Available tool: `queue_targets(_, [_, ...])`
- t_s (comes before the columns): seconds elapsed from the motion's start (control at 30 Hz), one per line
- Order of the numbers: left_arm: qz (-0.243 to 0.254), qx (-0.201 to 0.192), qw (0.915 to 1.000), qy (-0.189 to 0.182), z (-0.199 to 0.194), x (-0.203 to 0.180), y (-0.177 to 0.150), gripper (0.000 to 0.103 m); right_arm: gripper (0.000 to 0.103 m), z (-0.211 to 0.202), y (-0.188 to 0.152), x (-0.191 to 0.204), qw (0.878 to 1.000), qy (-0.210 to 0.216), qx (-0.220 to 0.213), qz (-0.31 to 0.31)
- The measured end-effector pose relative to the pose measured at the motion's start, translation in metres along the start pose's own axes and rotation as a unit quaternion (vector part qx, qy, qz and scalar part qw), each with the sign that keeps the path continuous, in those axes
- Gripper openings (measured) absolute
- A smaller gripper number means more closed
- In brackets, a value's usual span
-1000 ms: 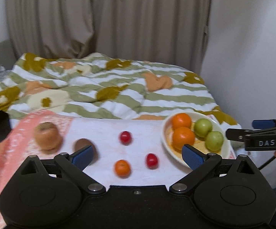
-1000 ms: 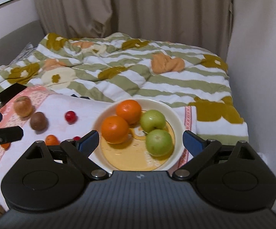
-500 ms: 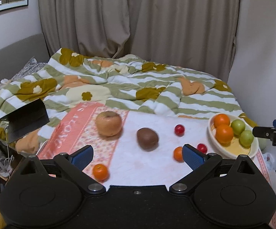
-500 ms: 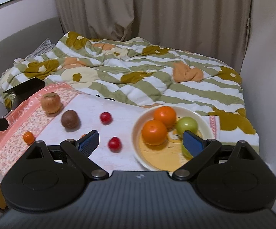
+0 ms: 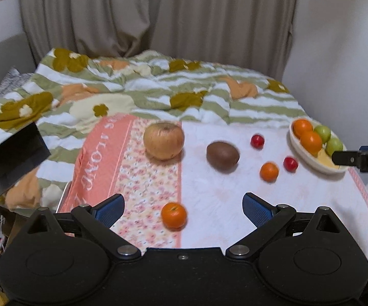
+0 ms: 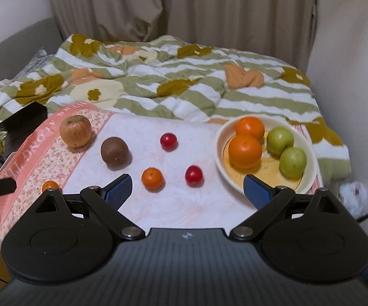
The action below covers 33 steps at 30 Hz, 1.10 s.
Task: Organize fruits
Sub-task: 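Withdraw both open tools from the bowl back over the cloth, then grasp the small mandarin with the left tool while the right tool grasps another mandarin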
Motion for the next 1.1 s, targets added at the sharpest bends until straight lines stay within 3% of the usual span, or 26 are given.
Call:
queue_targets(0.4, [0.037, 0.040, 0.9957, -0.075, 0.053, 0.021, -0.034, 0.090, 0.103, 0.051, -0.036, 0.033, 0.999, -0.032, 0.028, 0.030])
queue_targets(0.6, [0.052, 0.058, 0.9922, -0.098, 0.074, 0.010, -0.042, 0.067, 0.103, 0.076, -0.042, 0.045, 0.998, -0.026, 0.041, 0.027])
queue_targets(0.8, [0.049, 0.051, 0.9940, -0.083, 0.084, 0.009, -0.040, 0.067, 0.103, 0.096, -0.047, 0.047, 0.998, -0.019, 0.052, 0.017])
queue_targets(0.93, [0.051, 0.057, 0.9937, -0.082, 0.092, 0.005, -0.040, 0.044, 0.103, 0.106, -0.050, 0.046, 0.998, -0.014, 0.063, 0.017])
queue_targets(1.1, [0.042, 0.059, 0.9947, -0.073, 0.092, 0.004, -0.039, 0.041, 0.099, 0.117, -0.052, 0.044, 0.997, -0.007, 0.076, 0.010])
Point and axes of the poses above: each gripper's, at about its wrist camera, not at the fingertips, and z roughly the way its jaws point, x to its left, y to its top, the point moved 9 cm from there along z, roughly the way its jaws point, and after that the axes turned 15 degrees about z, right-handed, at the moved point
